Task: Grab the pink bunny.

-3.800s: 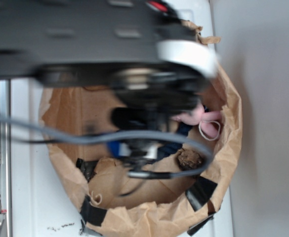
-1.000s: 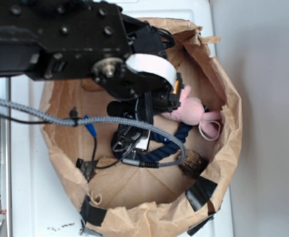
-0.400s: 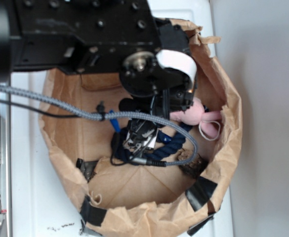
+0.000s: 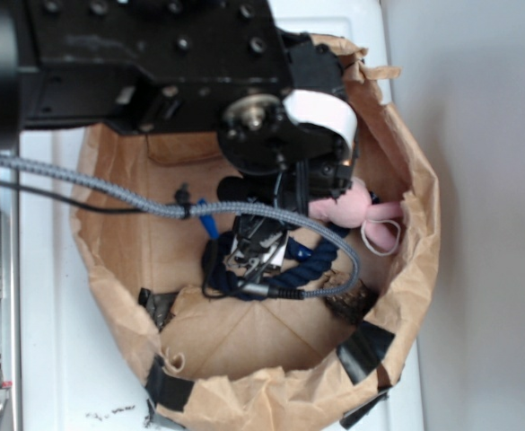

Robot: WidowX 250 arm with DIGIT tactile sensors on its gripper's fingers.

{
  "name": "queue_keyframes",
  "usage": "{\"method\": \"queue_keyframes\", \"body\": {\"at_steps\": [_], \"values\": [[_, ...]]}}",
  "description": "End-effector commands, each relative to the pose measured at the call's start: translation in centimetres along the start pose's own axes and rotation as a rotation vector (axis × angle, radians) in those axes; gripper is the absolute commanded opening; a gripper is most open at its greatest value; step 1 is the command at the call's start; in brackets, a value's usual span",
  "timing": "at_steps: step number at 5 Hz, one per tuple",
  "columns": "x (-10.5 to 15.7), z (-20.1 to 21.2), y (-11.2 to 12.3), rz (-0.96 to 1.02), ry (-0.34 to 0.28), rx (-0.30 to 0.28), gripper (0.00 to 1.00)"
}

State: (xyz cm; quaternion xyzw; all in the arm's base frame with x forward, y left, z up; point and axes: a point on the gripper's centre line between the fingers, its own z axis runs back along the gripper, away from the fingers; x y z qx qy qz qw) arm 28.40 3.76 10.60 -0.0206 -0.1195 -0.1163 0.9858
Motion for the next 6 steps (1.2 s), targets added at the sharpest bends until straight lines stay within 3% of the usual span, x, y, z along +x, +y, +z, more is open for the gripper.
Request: {"method": "queue_keyframes", "body": {"at_steps": [1, 3, 6], "values": [[1.4, 1.4, 0.2, -0.011, -0.049, 0.026, 1.00], [4.1, 0.3, -0.9, -0.060, -0.123, 0.035, 1.00], [5.8, -4.0, -1.1, -0.104, -0.120, 0.061, 1.00]]}}
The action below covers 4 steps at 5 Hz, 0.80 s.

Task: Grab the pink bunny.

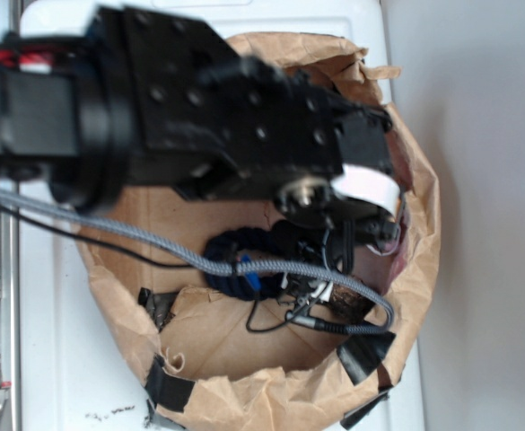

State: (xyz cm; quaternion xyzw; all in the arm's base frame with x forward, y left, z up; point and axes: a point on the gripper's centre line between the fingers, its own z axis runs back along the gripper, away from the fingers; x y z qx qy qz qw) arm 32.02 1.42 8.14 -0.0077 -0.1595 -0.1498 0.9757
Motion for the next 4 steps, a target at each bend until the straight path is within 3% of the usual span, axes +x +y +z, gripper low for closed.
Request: {"method": "queue_keyframes", "body": {"at_steps": [1, 2, 3, 4], "values": [[2.8, -3.4, 0.8, -0.034, -0.018, 0.028, 1.00], [2.6, -5.0, 0.7, -0.035, -0.007, 0.048, 0.00], [-0.6, -2.5, -3.8, -0.021, -0.041, 0.059, 0.00], [-1.9, -0.9, -5.2, -0.020, -0.065, 0.072, 0.00]]}}
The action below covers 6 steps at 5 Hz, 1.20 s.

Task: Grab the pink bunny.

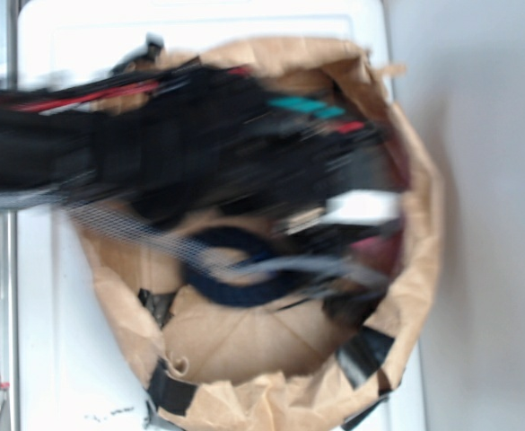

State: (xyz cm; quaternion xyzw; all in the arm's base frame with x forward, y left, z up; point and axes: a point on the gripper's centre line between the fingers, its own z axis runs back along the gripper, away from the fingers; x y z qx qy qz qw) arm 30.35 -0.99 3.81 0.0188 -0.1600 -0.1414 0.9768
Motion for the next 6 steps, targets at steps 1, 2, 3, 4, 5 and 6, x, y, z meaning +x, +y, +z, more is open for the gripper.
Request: {"method": "queue_keyframes", "body": {"at_steps": [1, 2, 3, 4, 5, 6], "values": [[0.4, 5.9, -2.1, -0.012, -0.103, -0.036, 0.00], [2.2, 9.1, -1.0, 0.017, -0.131, -0.083, 0.00], [4.0, 10.1, 0.6, 0.050, -0.093, -0.119, 0.00], [4.6, 10.2, 2.1, 0.104, 0.009, -0.149, 0.00], [4.1, 11.1, 4.0, 0.171, 0.145, -0.199, 0.00], [2.9, 13.1, 4.2, 0.167, 0.147, -0.186, 0.00]]}}
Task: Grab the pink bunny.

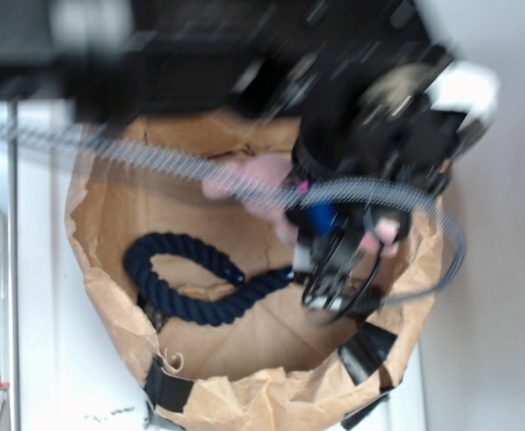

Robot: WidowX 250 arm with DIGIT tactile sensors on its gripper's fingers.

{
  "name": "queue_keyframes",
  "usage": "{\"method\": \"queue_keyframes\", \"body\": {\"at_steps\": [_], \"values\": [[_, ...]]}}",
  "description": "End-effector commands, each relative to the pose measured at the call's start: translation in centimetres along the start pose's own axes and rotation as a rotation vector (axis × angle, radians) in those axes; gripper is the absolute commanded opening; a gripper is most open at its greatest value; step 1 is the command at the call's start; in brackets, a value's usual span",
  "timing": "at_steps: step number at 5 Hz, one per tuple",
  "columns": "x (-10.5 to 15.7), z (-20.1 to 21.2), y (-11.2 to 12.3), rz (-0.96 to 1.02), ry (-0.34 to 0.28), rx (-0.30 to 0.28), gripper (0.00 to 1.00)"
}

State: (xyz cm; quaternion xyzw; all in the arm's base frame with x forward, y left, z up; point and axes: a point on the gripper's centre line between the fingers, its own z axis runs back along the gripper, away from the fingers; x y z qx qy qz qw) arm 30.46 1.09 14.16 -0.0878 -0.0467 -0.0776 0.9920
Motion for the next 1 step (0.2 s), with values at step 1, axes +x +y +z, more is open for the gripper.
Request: {"method": "queue_keyframes", "body": {"at_steps": [1], "values": [[-0.79, 3.57, 0.60, -0.014, -0.044, 0.040, 0.00]]}}
